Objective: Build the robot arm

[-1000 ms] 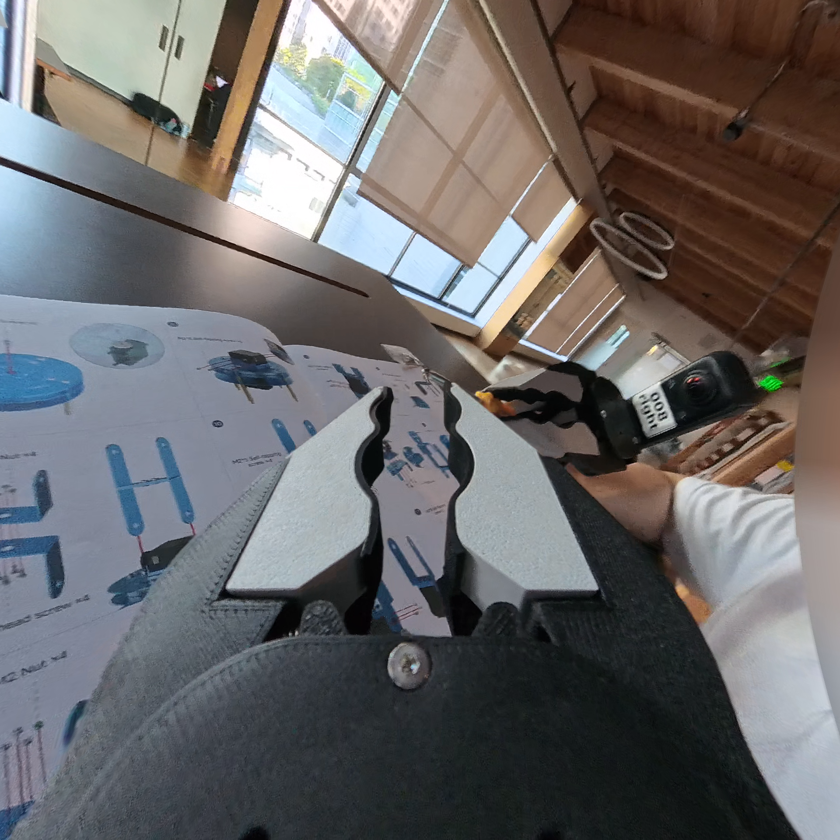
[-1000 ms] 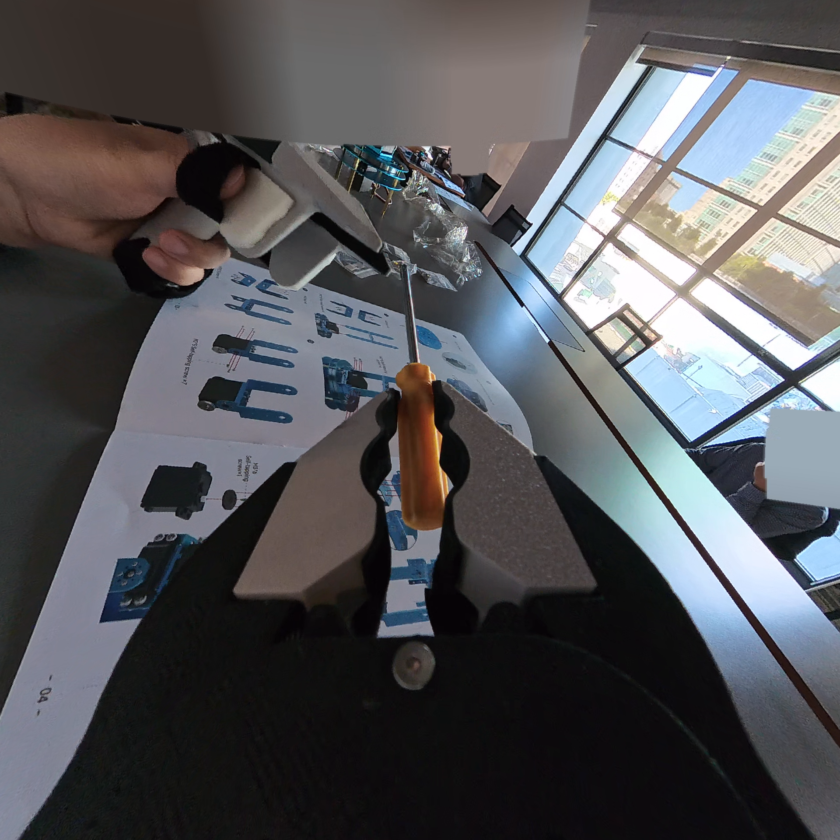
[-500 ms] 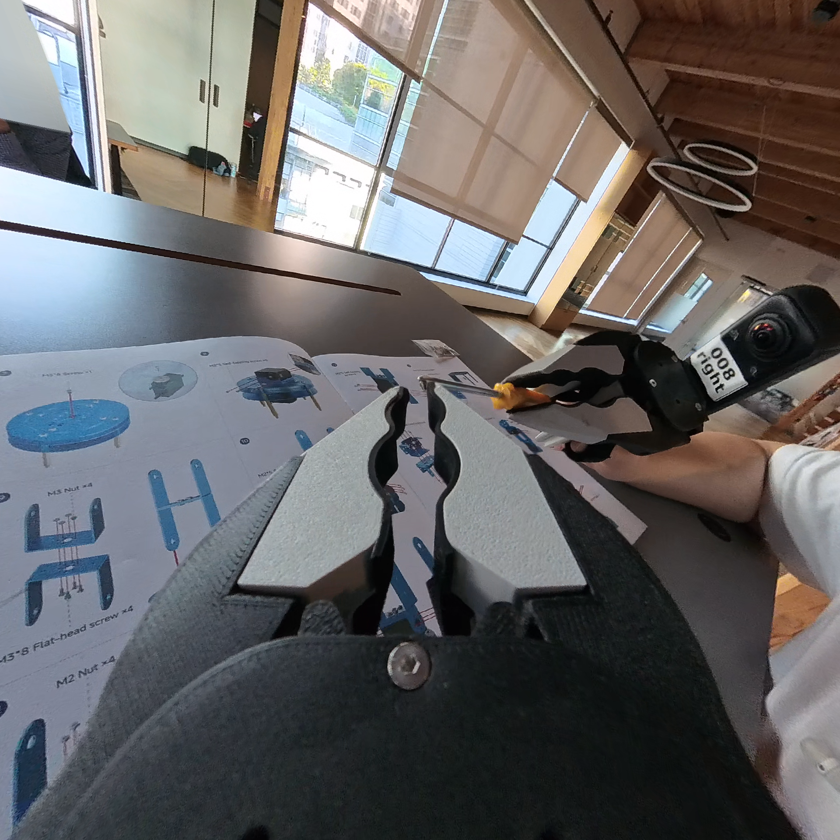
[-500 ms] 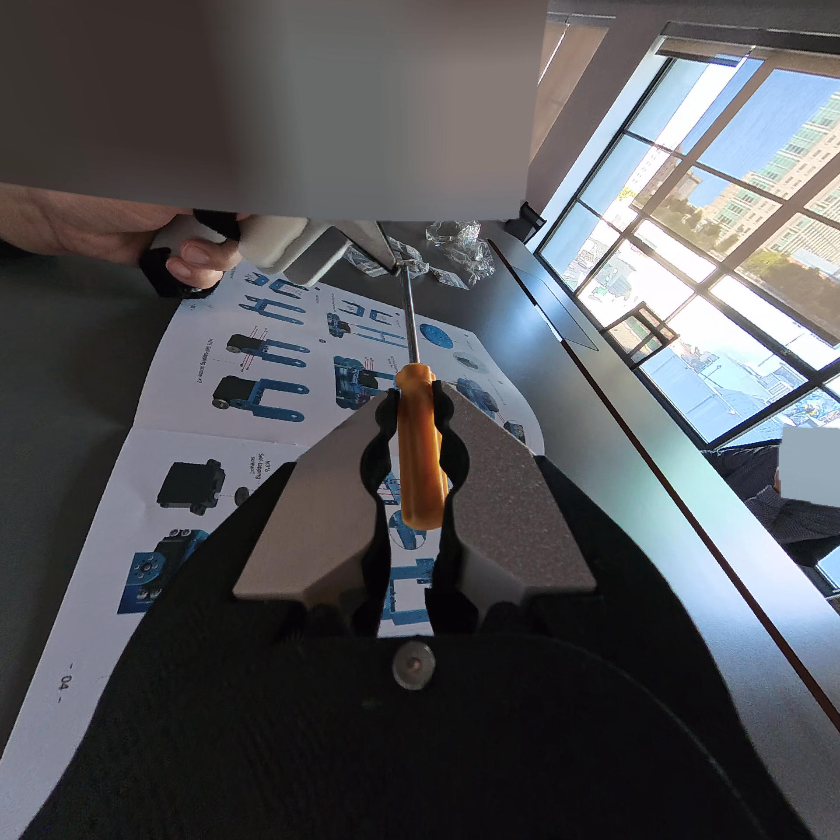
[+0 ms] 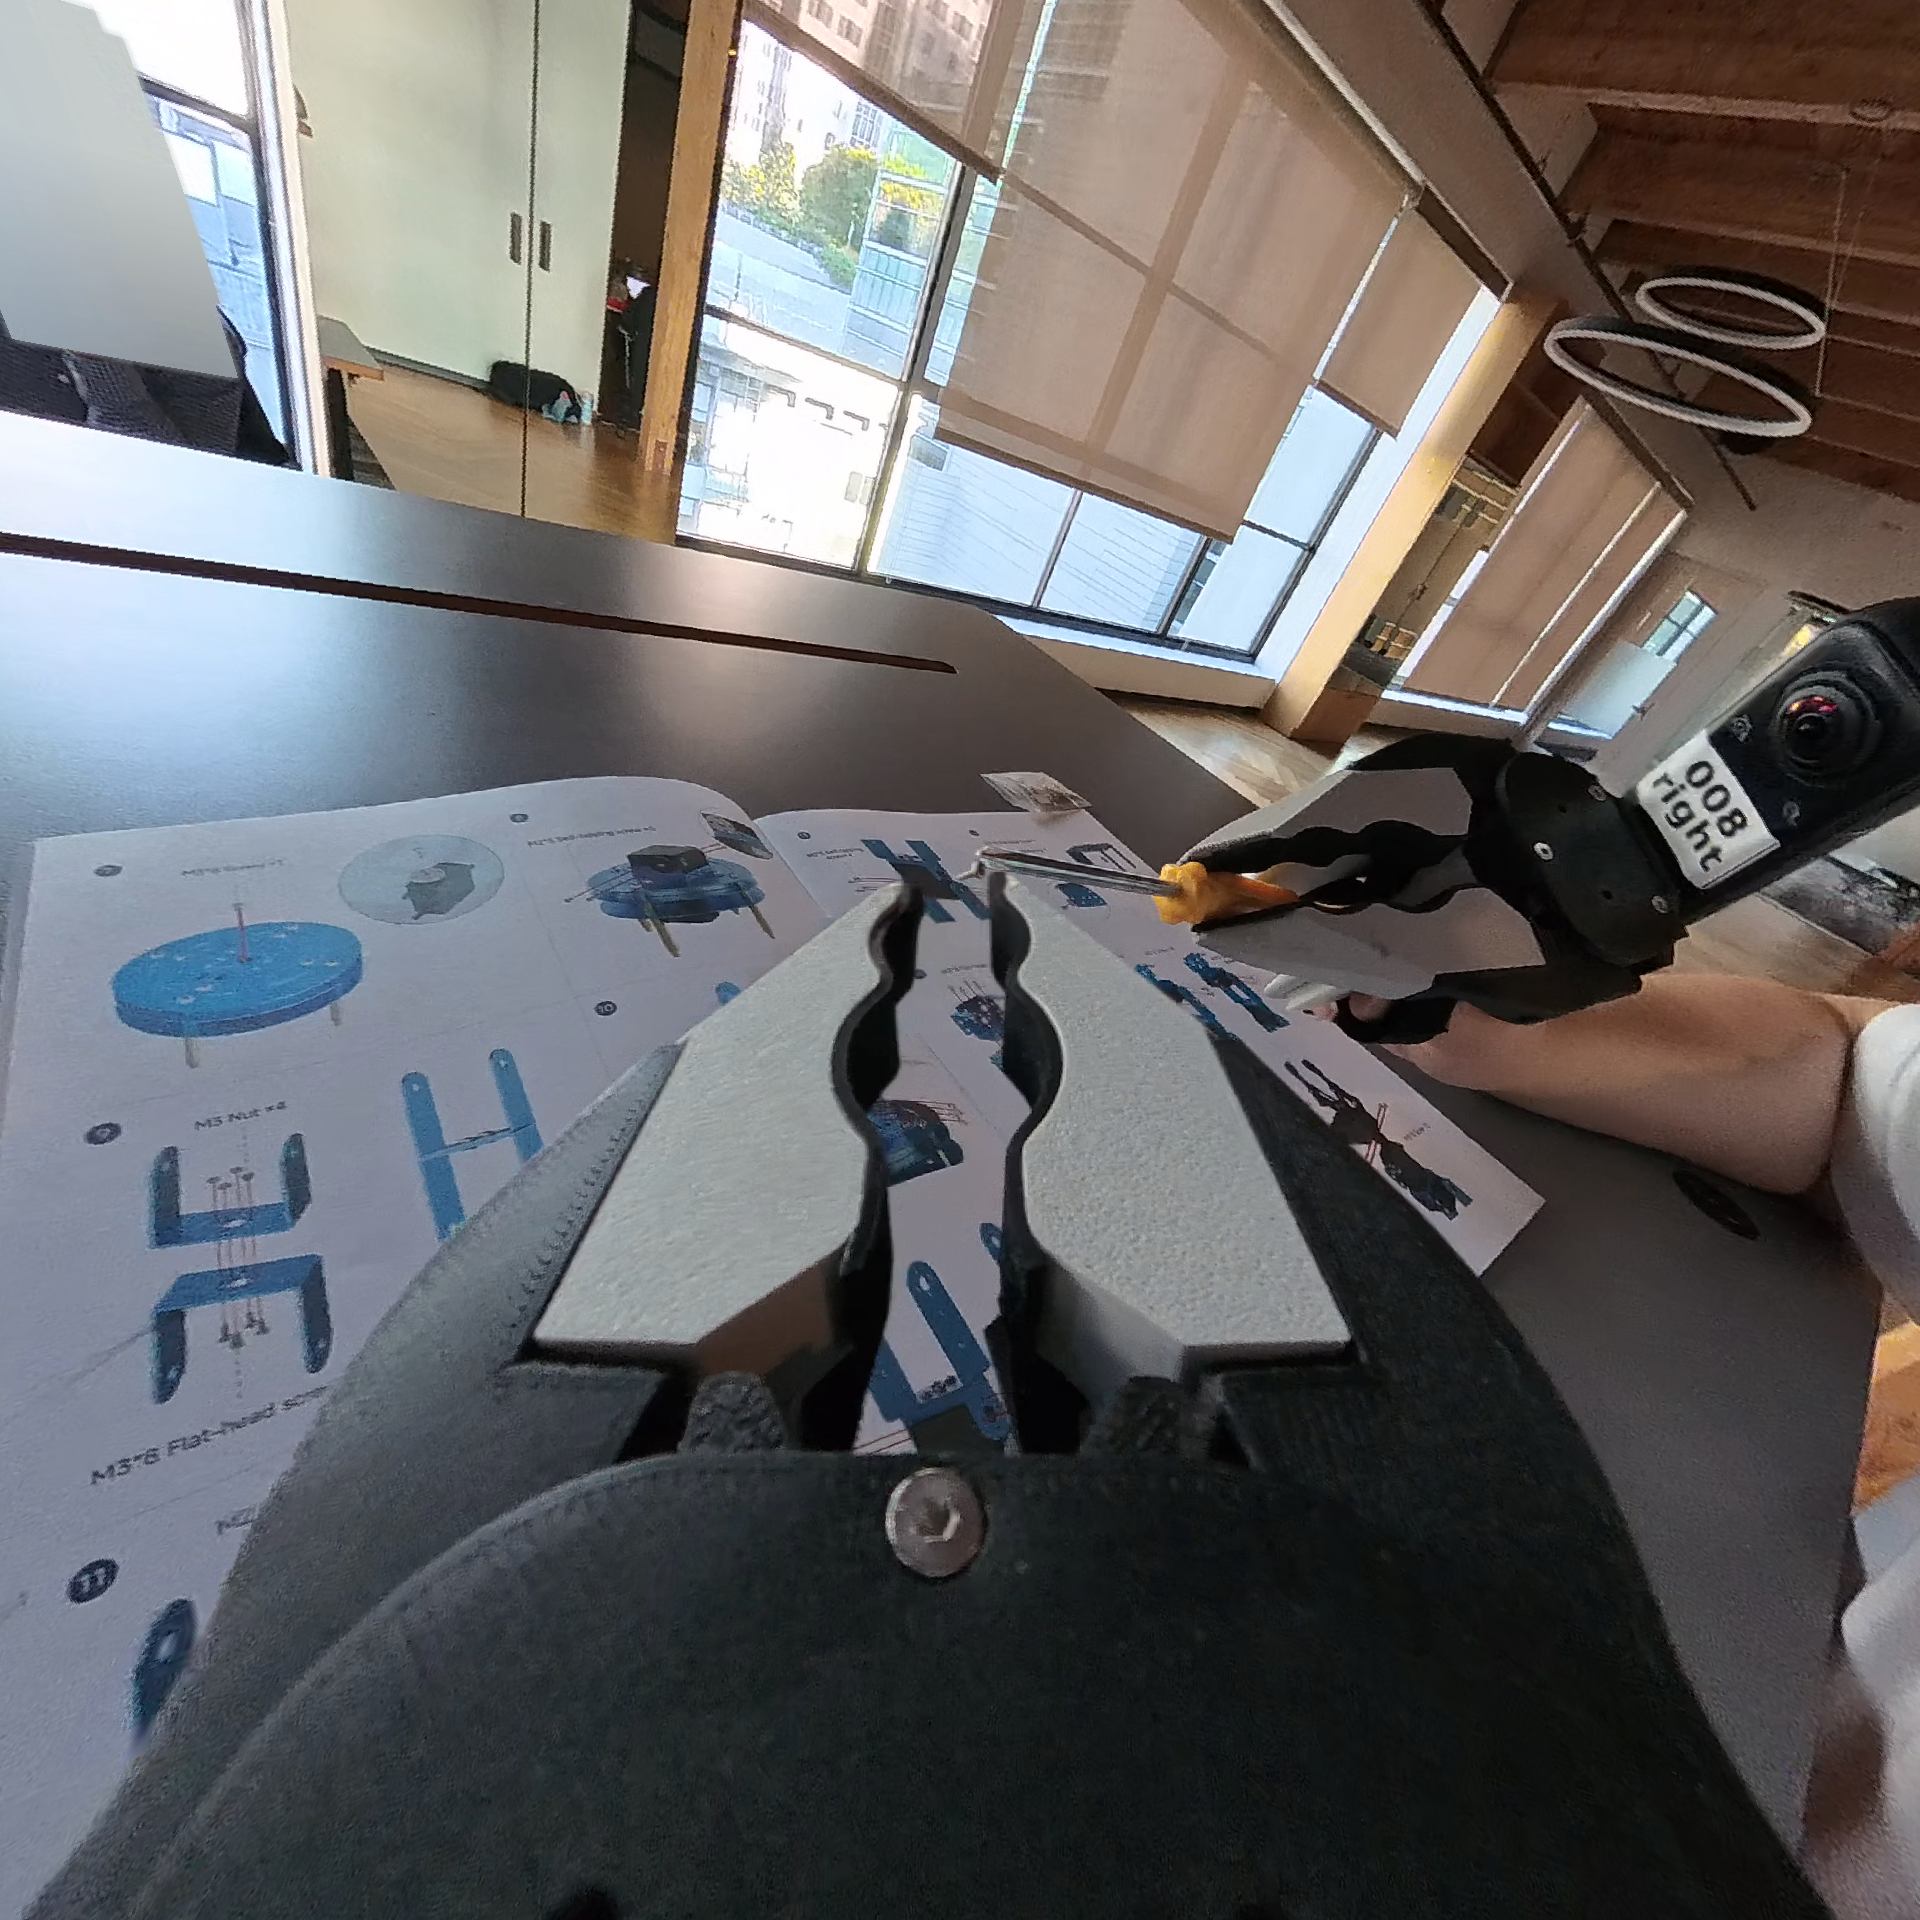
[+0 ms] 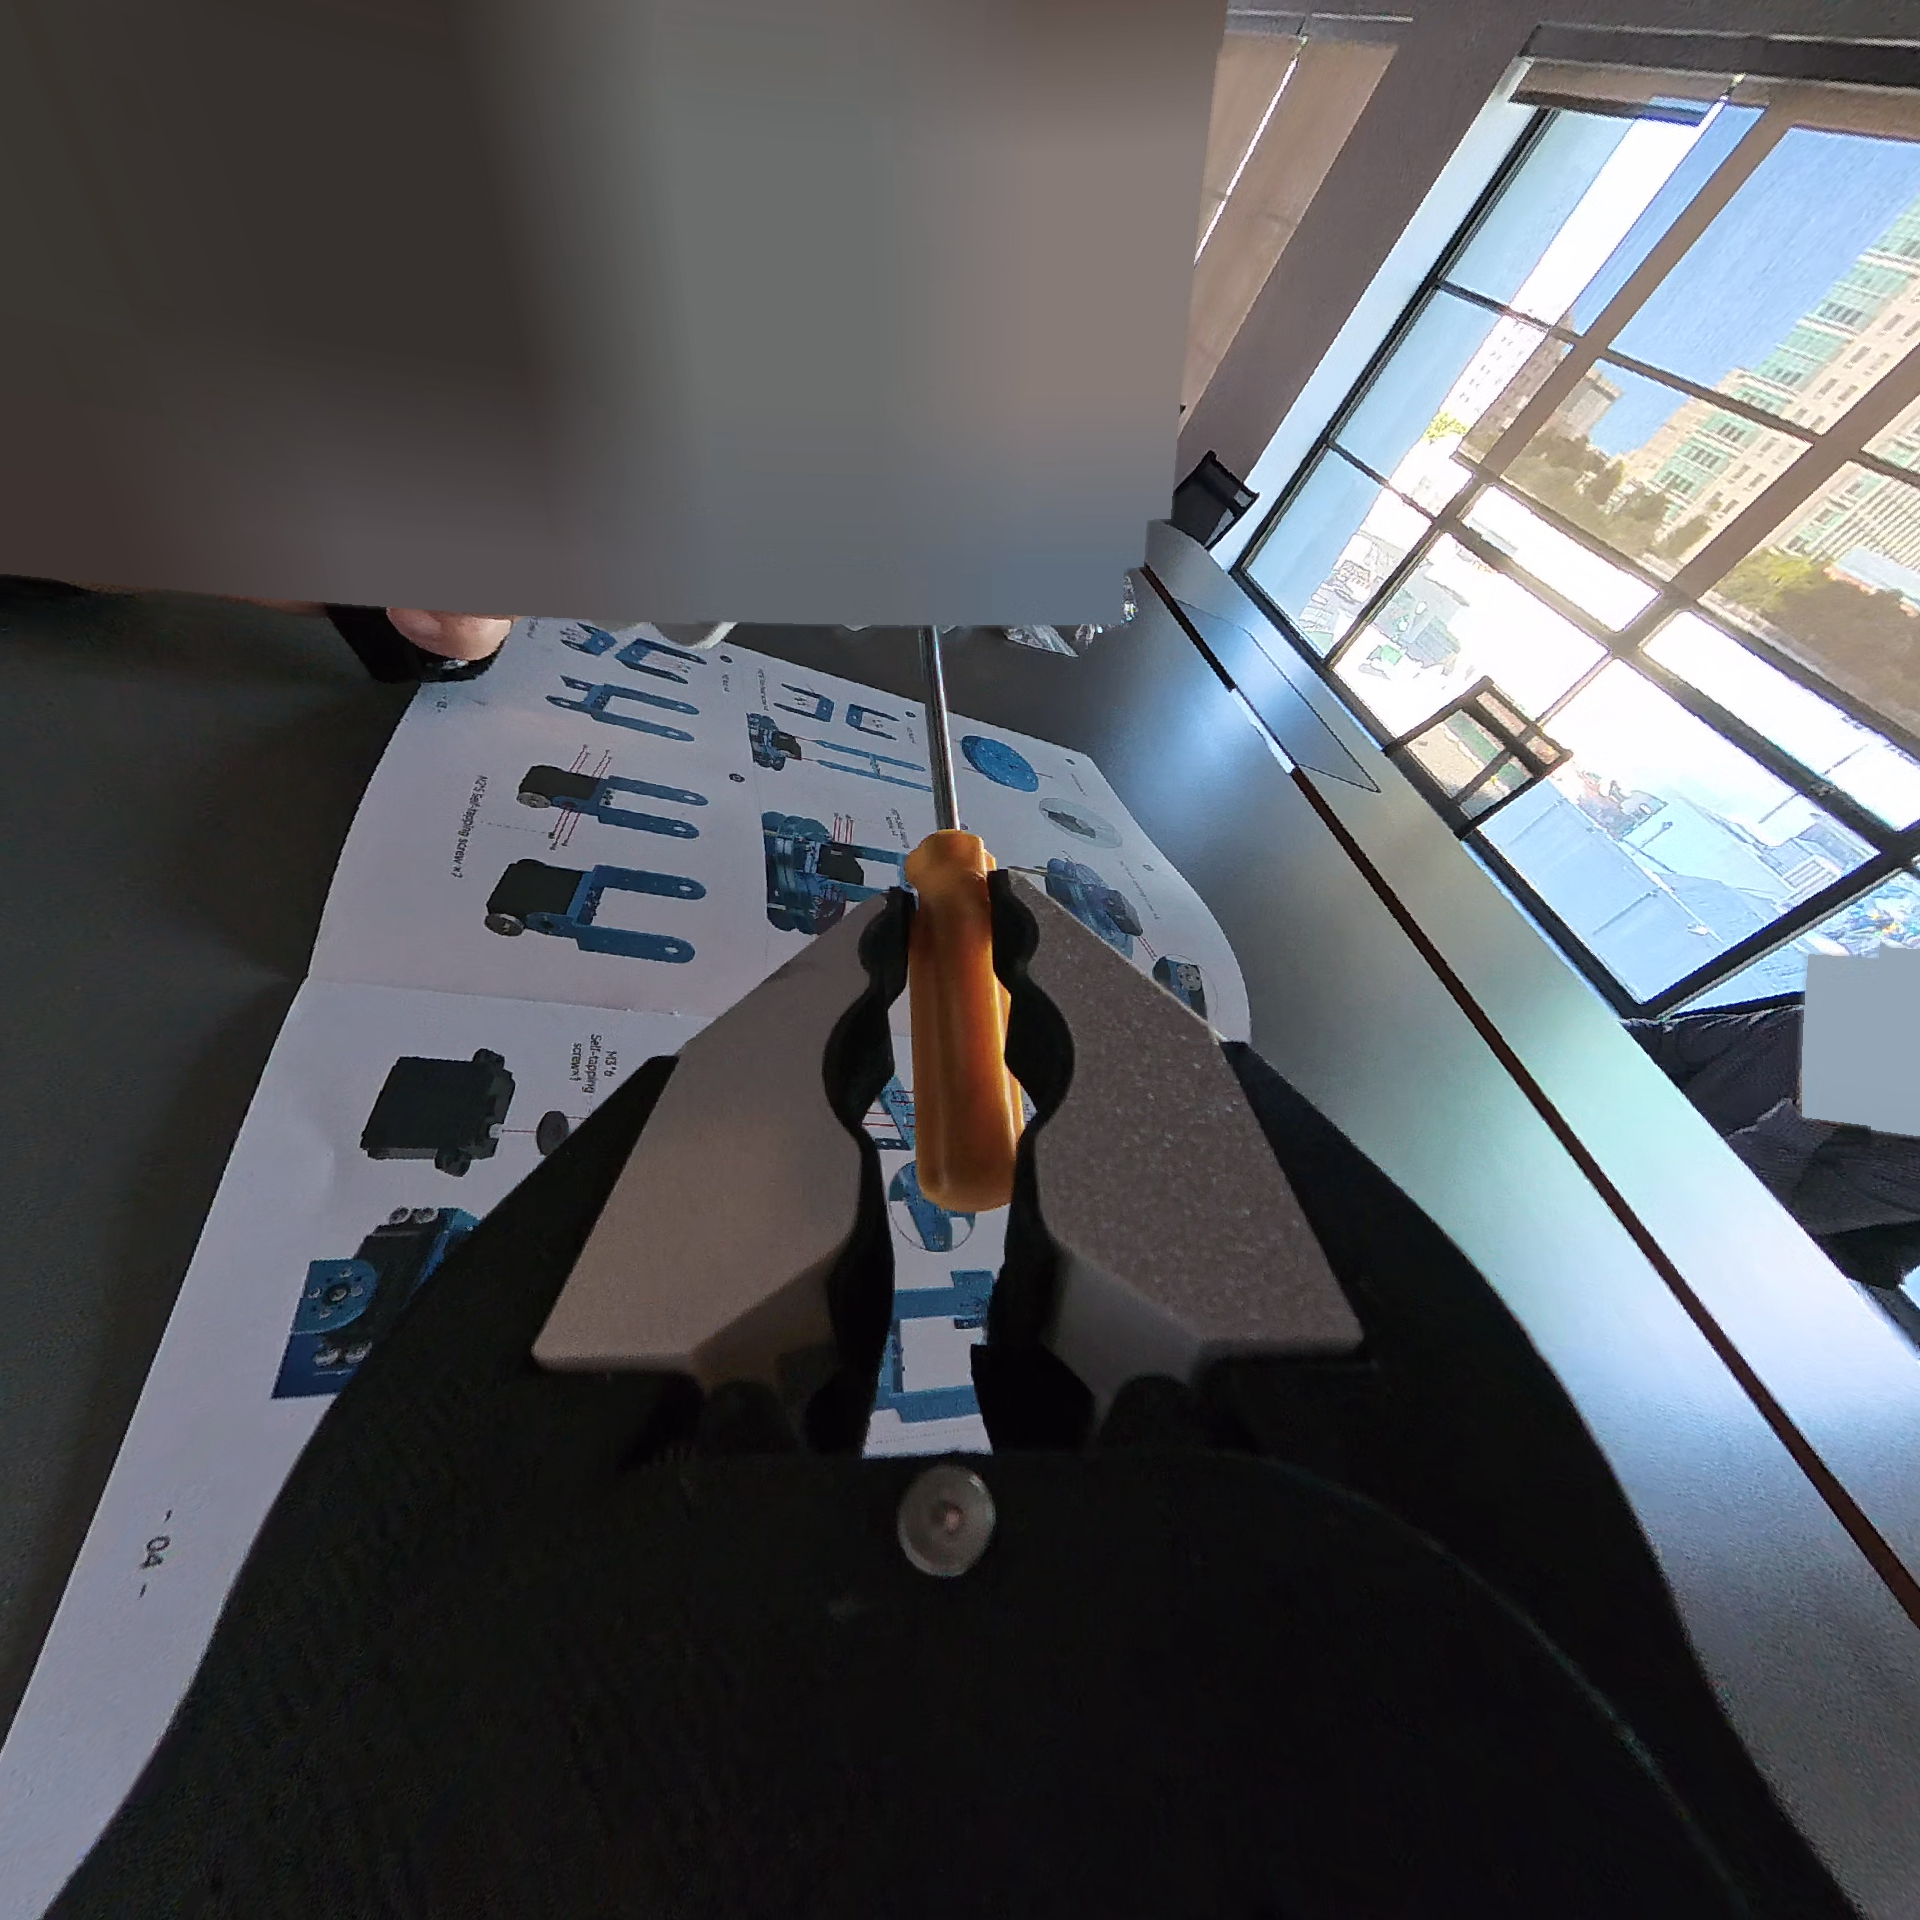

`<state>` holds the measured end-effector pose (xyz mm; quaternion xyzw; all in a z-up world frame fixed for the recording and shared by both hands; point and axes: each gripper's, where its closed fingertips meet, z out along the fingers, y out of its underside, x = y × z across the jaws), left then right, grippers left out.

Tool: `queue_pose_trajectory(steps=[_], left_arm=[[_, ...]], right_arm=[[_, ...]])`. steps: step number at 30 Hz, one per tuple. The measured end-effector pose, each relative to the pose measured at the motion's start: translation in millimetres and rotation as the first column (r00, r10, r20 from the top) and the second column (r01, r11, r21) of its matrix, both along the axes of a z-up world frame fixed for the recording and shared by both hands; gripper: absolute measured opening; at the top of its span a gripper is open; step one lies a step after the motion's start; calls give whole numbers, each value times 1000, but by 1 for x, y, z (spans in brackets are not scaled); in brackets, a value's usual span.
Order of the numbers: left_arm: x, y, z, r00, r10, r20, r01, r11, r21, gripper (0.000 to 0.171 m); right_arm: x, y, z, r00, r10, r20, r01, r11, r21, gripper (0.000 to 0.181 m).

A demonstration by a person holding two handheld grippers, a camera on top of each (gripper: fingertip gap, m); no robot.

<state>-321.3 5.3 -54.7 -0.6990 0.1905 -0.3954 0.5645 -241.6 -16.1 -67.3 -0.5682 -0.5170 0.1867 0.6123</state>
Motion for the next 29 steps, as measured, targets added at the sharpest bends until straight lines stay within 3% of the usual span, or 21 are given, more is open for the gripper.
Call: queue_pose_trajectory(steps=[3, 6, 7, 8, 10, 13, 15, 18, 22, 25, 29], left_arm=[[-1, -4, 11, 992, -55, 115, 56, 998, -6, 22], [1, -22, 39, 917, -226, 327, 229, 973, 31, 30], [1, -30, 48, 898, -275, 343, 262, 961, 84, 29], [1, -34, 53, 914, -273, 300, 240, 960, 143, 28], [5, -35, 51, 987, -138, 84, 108, 951, 289, 30], [13, -41, 53, 982, 92, -164, 4, 864, 504, 26], [16, -39, 50, 954, 188, -233, -27, 829, 558, 25], [10, -38, 52, 943, 247, -222, -76, 812, 579, 28], [7, -43, 54, 976, 156, -150, -52, 841, 539, 23], [12, -58, 60, 998, -42, -54, 63, 868, 493, 23], [5, -68, 71, 965, -230, 127, 159, 896, 414, 36]], right_arm=[[-1, -3, 2, 998, 42, -55, -46, 995, -85, 14], [0, -8, 15, 977, 90, -192, -133, 965, -227, 14], [2, -9, 19, 965, 96, -243, -164, 947, -276, 14], [2, -10, 22, 953, 104, -284, -198, 924, -326, 13], [3, -12, 26, 930, 110, -350, -256, 878, -405, 14], [0, -17, 25, 904, 129, -407, -340, 793, -505, 14], [-1, -19, 25, 883, 125, -452, -387, 737, -553, 14], [0, -20, 27, 864, 121, -489, -426, 692, -582, 14], [-2, -30, 33, 830, 163, -534, -506, 623, -596, 13], [-4, -40, 37, 780, 176, -600, -595, 503, -627, 14], [-4, -52, 44, 703, 172, -690, -702, 320, -636, 14]])
